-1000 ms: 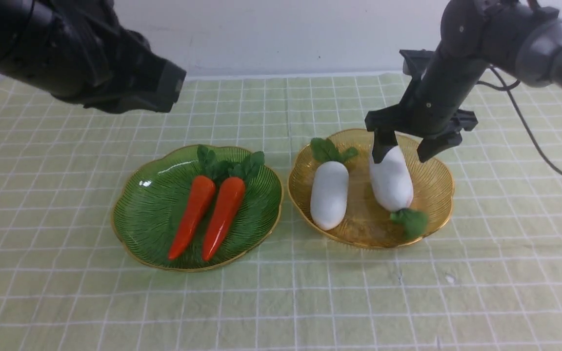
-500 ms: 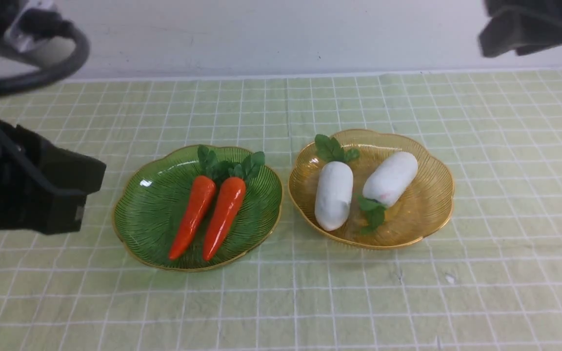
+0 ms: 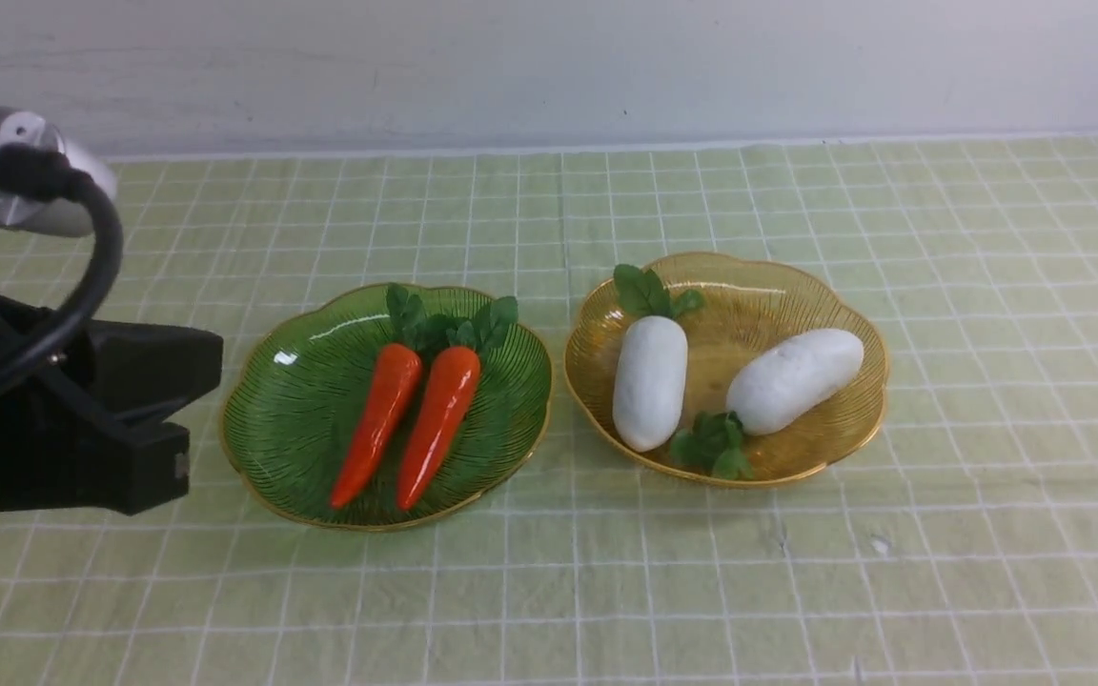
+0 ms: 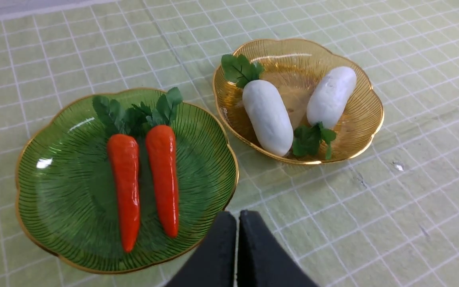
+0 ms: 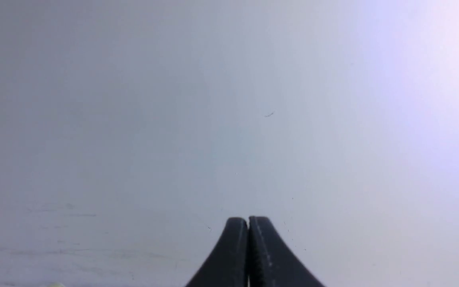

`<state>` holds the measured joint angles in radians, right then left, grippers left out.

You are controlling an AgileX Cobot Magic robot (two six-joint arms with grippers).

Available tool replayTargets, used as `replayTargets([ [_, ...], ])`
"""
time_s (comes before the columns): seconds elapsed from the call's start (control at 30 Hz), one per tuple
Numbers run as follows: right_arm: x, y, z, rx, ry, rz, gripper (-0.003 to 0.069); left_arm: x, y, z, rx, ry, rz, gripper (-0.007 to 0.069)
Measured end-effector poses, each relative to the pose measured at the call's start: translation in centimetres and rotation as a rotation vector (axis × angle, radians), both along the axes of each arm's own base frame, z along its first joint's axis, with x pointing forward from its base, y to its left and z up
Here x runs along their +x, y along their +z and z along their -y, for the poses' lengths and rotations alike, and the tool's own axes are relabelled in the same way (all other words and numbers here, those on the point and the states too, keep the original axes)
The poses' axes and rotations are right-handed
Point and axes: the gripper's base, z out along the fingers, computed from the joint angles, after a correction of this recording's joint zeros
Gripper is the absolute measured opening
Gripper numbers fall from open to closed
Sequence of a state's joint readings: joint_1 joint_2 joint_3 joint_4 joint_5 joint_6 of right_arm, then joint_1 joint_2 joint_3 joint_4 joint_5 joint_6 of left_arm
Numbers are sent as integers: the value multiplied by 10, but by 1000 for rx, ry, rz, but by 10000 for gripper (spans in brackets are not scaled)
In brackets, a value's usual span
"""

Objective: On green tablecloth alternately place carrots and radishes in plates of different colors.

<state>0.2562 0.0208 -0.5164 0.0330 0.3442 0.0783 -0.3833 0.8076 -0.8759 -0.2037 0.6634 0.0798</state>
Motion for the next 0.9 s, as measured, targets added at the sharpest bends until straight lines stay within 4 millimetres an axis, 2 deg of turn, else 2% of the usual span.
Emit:
replayTargets([
  [0.13, 8, -26, -2, -10, 0, -68, -13, 5, -2, 3, -14, 2, -8, -8],
  [0.23, 10, -31, -2, -22, -3, -95, -13, 4, -4, 2, -15, 3, -6, -8],
  [0.6, 10, -32, -1, -60, -27, -94, -13, -47, -21, -19, -59, 6, 97, -8],
  [0.67, 10, -32, -1, -60, -27, -94, -13, -62, -27, -25, -71, 4, 125, -8],
  [0.9, 10, -32, -1, -60, -27, -94, -13, -80, -33, -30, -47, -20, 81, -8],
])
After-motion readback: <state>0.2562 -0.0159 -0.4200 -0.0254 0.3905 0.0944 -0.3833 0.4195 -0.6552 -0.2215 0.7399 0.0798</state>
